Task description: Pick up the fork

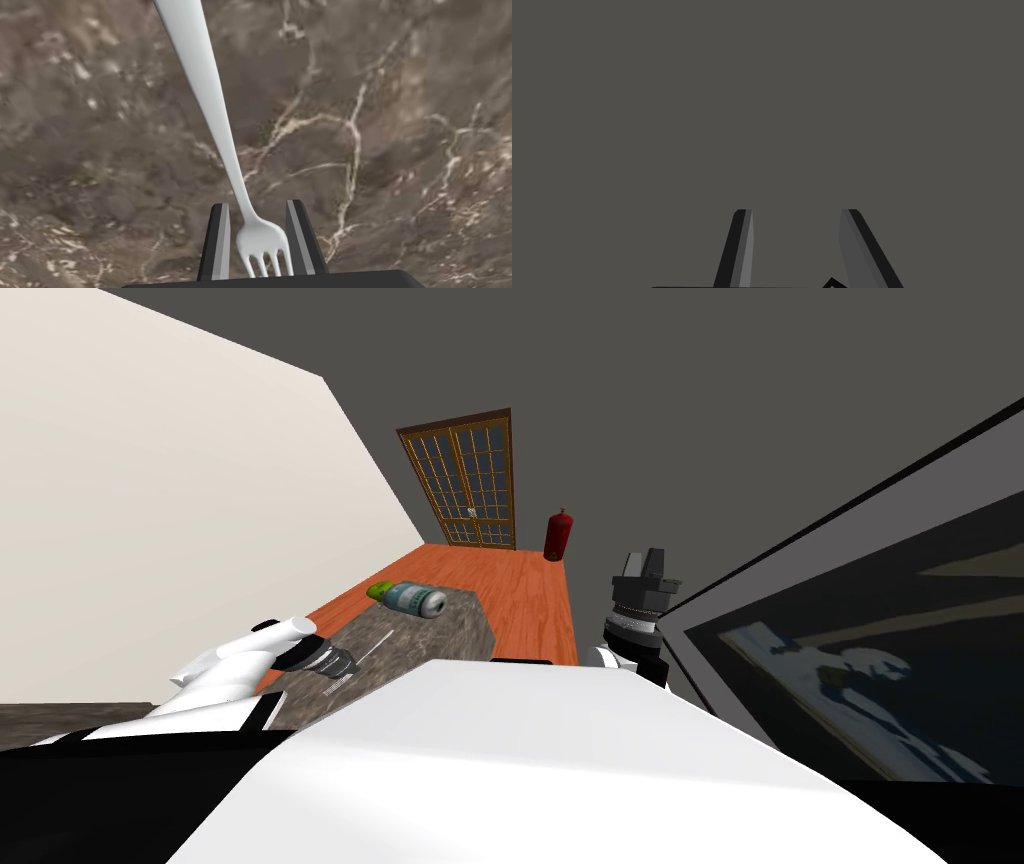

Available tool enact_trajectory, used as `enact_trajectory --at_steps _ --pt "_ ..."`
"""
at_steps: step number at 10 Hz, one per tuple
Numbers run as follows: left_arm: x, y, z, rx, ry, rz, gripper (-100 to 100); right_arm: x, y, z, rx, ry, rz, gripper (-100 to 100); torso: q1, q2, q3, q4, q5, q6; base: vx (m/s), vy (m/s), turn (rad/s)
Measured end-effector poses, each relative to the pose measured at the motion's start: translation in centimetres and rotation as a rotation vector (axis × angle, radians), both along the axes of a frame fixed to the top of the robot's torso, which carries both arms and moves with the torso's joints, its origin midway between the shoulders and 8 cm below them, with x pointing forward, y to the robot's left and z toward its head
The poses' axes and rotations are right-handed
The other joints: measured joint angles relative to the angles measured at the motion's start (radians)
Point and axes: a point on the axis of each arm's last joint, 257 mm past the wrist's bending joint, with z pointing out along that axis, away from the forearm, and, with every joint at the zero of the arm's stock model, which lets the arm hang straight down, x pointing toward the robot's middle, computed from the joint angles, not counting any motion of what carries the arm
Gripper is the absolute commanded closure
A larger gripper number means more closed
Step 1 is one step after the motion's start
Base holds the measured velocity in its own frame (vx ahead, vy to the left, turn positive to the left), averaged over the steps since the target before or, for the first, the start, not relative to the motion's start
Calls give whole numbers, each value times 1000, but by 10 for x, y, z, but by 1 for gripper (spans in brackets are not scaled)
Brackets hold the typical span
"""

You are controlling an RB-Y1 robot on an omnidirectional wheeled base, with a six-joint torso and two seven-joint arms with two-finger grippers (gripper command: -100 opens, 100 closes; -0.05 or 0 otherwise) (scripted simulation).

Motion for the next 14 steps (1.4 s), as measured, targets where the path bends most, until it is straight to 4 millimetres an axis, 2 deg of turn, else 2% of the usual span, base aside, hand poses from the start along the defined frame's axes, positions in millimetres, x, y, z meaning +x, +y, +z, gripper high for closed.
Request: enact_trajectory --at_steps 5,14 --pt "2 18 18 65 -3 -46 100 0 0 0 0 0 0 0 0 -2 -1 0 -1 1 34 4 38" --pt "5 13 27 65 -21 -89 100 0 0 0 0 0 0 0 0 -1 -1 0 0 1 25 1 32"
